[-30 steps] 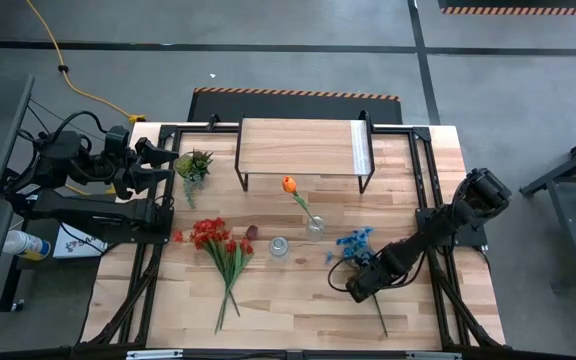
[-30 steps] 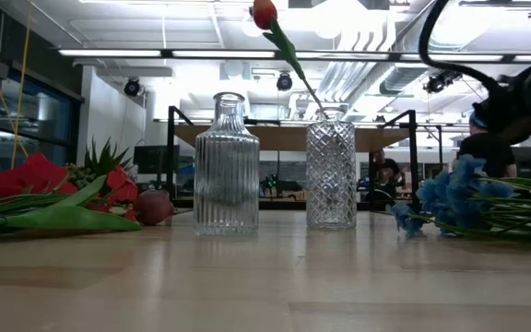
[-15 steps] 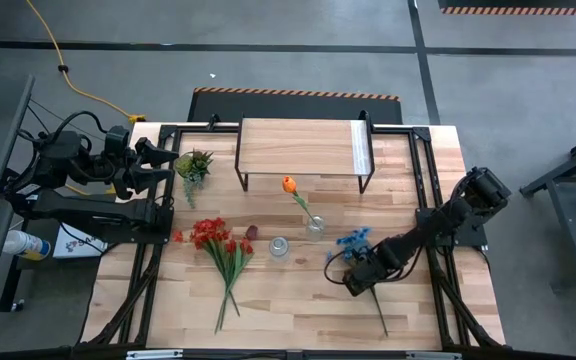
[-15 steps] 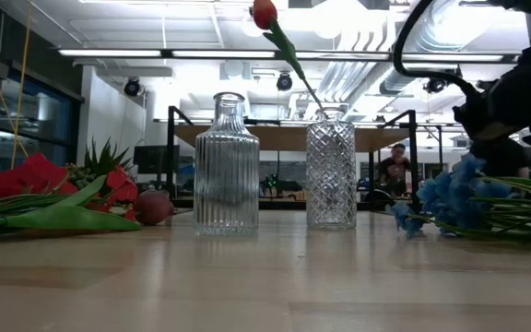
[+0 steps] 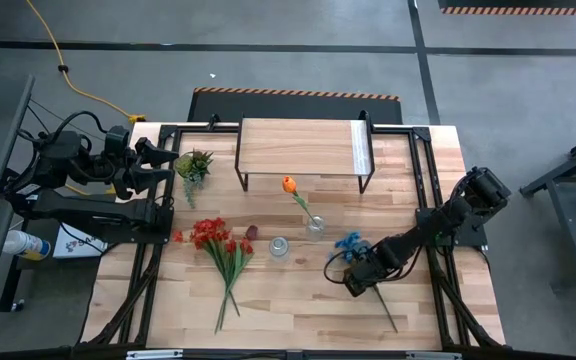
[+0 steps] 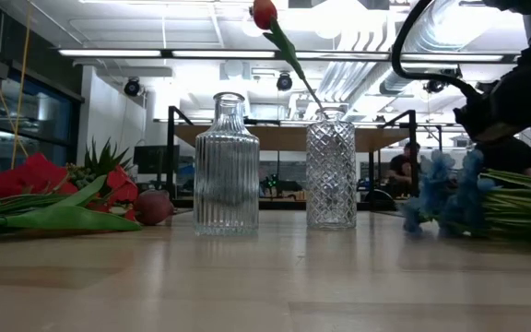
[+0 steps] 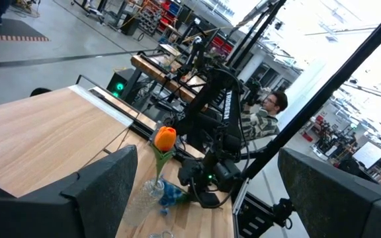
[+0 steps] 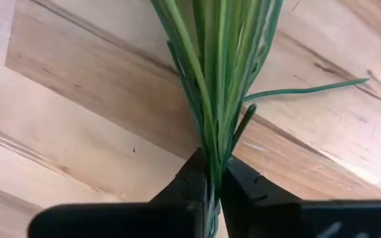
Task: Pick and place flowers into a vace then onto a shelf
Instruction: Put the blue flowers into the top transparent vase
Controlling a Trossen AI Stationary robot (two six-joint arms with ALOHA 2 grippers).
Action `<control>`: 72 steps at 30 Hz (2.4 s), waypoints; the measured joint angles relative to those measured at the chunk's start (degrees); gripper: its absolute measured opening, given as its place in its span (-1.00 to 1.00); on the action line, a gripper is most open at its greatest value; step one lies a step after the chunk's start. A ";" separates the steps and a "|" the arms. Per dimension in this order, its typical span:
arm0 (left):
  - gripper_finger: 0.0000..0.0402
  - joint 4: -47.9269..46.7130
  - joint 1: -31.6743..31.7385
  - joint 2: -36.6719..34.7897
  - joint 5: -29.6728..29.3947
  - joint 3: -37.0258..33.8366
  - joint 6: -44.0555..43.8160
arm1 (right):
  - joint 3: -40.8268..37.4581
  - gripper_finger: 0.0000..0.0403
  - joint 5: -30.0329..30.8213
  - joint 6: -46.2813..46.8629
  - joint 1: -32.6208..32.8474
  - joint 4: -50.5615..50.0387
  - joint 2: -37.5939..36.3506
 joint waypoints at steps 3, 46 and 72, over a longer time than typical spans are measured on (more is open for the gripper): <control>0.99 0.00 0.00 0.00 -0.02 0.00 0.02 | 0.05 -0.93 -0.61 0.01 0.00 0.69 -0.02; 0.99 -1.29 0.00 0.02 -1.36 0.00 0.17 | 0.13 -0.99 44.09 -12.45 1.88 3.40 -49.69; 0.99 -1.27 0.00 0.02 -3.08 0.00 0.17 | 0.13 -0.99 43.66 -89.75 1.90 51.87 -47.55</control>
